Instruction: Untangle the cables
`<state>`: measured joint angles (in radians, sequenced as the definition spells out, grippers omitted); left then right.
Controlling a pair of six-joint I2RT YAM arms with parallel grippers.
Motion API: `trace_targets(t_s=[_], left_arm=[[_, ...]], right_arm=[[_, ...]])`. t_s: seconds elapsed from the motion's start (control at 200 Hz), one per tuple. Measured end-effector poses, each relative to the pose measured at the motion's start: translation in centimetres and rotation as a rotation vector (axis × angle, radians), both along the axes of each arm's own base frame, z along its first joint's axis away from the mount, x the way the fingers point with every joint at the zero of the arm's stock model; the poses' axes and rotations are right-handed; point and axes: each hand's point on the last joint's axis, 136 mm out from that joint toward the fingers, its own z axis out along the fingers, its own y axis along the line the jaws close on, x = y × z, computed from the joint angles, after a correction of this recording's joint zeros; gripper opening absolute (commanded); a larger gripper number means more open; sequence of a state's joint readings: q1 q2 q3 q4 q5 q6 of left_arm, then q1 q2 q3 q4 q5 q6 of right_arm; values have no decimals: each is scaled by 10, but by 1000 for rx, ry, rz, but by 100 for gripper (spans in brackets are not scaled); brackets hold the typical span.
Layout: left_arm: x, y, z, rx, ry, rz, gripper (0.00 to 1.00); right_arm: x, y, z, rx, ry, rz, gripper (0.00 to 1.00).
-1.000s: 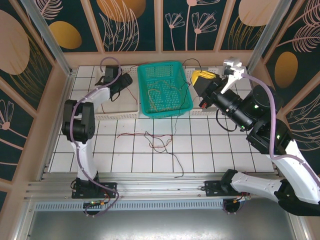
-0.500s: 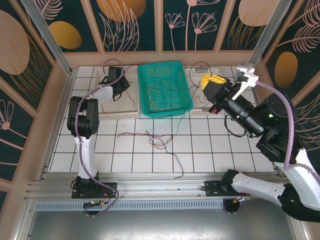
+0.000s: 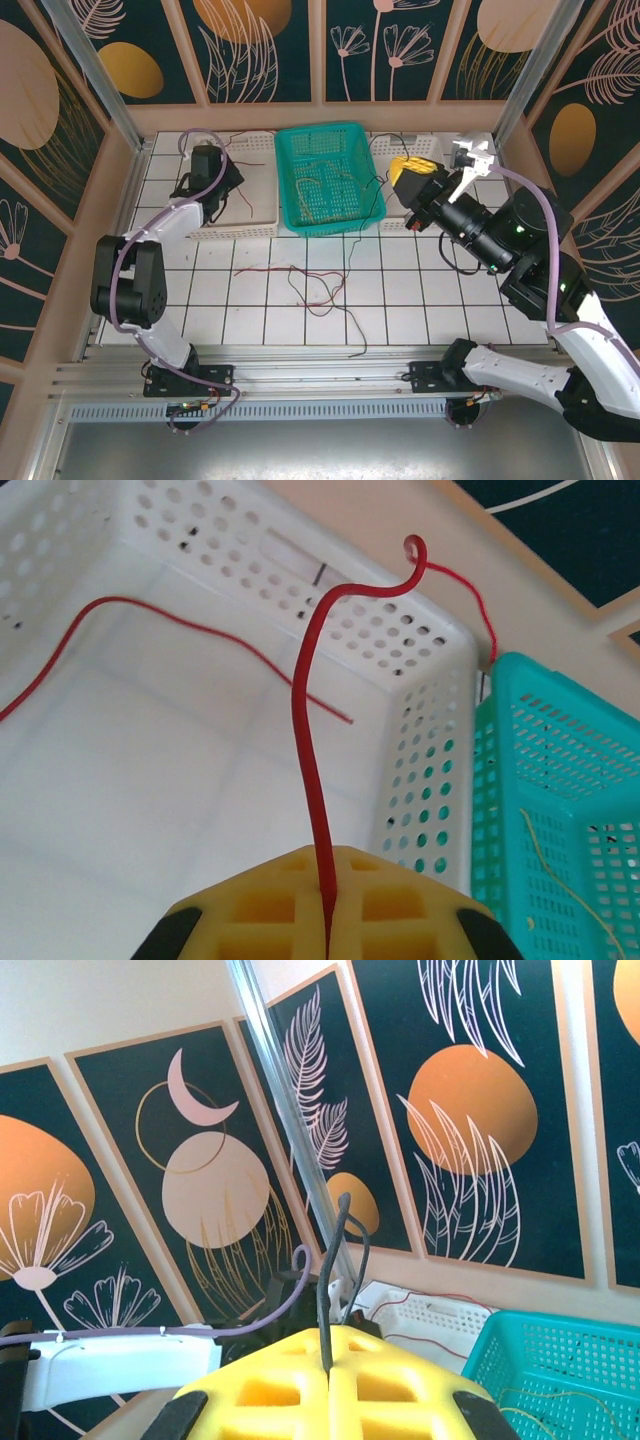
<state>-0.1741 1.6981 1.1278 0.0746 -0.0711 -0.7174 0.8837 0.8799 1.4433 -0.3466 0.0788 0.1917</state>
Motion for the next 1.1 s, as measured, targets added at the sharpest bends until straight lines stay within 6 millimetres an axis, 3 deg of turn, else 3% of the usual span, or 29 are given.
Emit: trace_targets(t_s=[0.18, 0.33, 0.475, 0.736, 0.836, 0.946, 1.101], left_arm=[[-30, 14, -28, 16, 59, 56, 0], [-41, 22, -44, 28, 92, 98, 0], [-39, 25, -49, 34, 103, 121, 0], [-17, 28, -73, 43, 159, 151, 0], [-19, 30, -84, 46, 192, 157, 16], [-21, 31, -85, 43, 202, 164, 52], [-24, 32, -77, 47, 202, 165, 73]], right_arm=[[0, 3, -3, -3, 3, 12, 0], [1, 8, -8, -7, 14, 24, 0], [3, 11, -14, -10, 30, 29, 0], [4, 12, -17, -14, 38, 30, 0], [4, 12, -17, -14, 39, 29, 0], [5, 13, -18, -16, 39, 28, 0], [9, 16, -17, -25, 45, 21, 0]])
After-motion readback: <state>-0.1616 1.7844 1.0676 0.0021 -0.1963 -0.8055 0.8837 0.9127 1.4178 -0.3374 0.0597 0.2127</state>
